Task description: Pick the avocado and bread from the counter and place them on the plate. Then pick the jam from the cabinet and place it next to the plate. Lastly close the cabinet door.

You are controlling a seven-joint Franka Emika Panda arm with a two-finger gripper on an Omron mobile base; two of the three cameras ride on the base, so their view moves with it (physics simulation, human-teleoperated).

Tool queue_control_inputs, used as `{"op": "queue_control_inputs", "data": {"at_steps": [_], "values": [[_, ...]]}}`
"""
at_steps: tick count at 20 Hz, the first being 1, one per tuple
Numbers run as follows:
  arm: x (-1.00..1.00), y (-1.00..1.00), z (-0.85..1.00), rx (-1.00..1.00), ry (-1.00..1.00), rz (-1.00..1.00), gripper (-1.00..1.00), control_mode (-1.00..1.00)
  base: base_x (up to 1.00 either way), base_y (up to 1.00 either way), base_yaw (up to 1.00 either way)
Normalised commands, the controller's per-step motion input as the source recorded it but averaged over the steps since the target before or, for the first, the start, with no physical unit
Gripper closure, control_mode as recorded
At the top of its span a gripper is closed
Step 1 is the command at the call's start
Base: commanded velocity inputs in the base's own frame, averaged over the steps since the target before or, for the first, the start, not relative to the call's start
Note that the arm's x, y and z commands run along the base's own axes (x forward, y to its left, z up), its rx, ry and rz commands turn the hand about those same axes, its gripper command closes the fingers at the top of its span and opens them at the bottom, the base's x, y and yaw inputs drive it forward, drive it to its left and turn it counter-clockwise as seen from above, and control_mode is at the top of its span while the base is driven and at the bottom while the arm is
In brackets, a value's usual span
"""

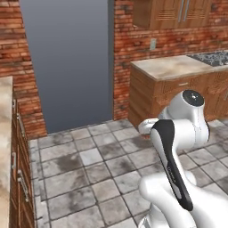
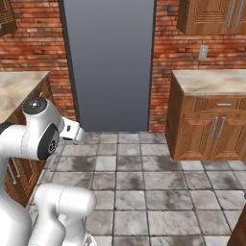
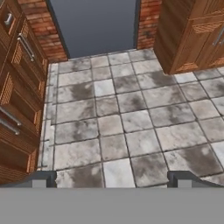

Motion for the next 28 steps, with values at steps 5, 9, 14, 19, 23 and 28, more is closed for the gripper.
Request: {"op": "queue_control_inputs", "data": {"at_steps": [5, 9, 14, 19, 23, 28], "values": [[0.0, 0.0, 0.0, 0.0, 0.0, 0.0, -1.0, 1.0, 0.27, 0.0, -0.24], [0.0, 0.0, 0.0, 0.0, 0.0, 0.0, -1.0, 1.0, 0.34, 0.0, -0.25], [0.0, 0.0, 0.0, 0.0, 0.0, 0.0, -1.0, 1.0, 0.36, 0.0, -0.27], [0.0, 0.0, 0.0, 0.0, 0.0, 0.0, -1.0, 1.0, 0.45, 0.01, -0.27], [0.0, 0.0, 0.0, 0.0, 0.0, 0.0, -1.0, 1.0, 0.5, 0.0, -0.28], [0.0, 0.0, 0.0, 0.0, 0.0, 0.0, -1.0, 1.0, 0.48, 0.0, -0.27]]}}
